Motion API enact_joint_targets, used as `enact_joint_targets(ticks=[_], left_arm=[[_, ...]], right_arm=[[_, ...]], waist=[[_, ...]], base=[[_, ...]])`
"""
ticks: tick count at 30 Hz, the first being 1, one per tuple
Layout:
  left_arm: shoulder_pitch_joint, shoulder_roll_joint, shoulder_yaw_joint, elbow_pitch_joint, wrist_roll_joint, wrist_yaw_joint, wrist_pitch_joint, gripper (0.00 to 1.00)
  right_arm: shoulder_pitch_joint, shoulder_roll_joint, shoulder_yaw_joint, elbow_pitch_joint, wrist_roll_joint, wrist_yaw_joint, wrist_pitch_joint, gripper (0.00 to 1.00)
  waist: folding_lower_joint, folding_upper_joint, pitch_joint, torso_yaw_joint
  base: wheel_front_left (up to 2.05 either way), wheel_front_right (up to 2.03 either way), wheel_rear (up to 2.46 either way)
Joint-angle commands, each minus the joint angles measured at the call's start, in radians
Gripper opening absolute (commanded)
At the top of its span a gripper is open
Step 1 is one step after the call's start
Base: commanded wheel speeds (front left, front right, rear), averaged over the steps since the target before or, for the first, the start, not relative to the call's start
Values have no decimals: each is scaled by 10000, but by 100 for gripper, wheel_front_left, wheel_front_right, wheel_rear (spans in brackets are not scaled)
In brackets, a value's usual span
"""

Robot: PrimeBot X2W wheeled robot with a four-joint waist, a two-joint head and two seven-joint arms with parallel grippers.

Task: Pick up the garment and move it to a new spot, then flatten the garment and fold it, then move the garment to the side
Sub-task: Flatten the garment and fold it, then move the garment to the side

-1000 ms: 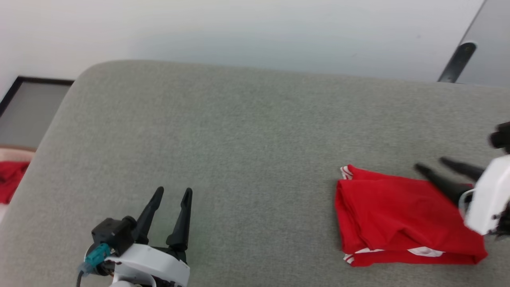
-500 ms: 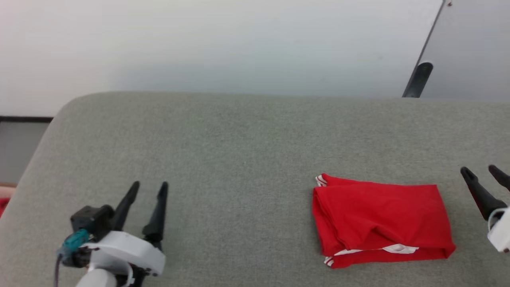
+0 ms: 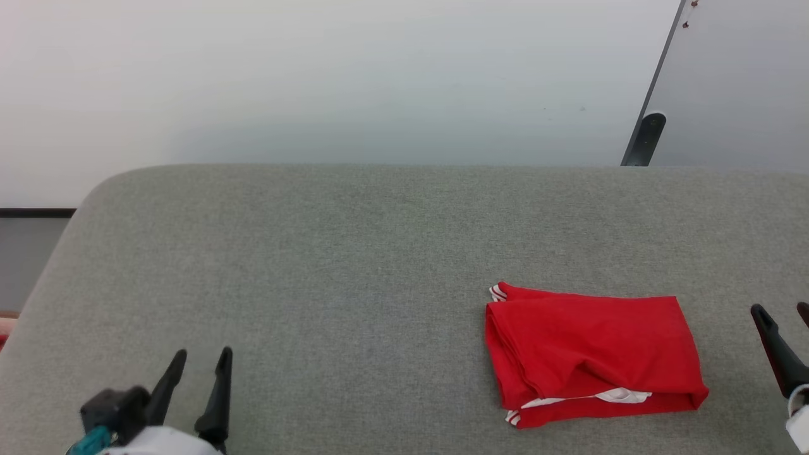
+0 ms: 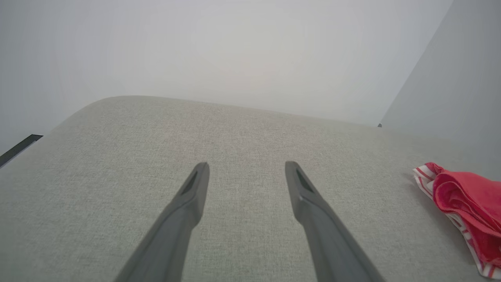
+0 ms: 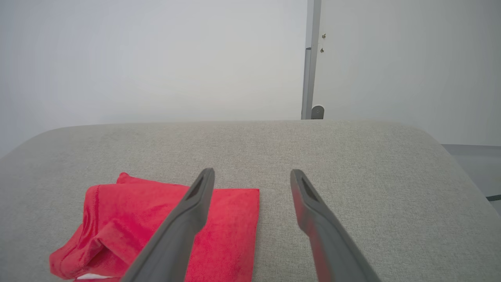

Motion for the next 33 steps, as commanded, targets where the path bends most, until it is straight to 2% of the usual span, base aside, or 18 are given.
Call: enact_joint_targets(ticks=[1,12,33], left_arm=[[242,52,73,-158,58,131,-28,100],[1180,235,251,-1313,65,691,73,100],[1237,255,98,-1943,-7,960,344,100]], right_arm=[[196,54,-148,-86,-132,4,-95,100],[915,258,-877,-612,-110,4,121,100],[960,510,-1070,-919,-21,4,536,100]], waist=[[0,0,0,11],[0,0,-21,123],[0,0,12,252]], base=[[0,0,0],[0,0,0],[0,0,0]])
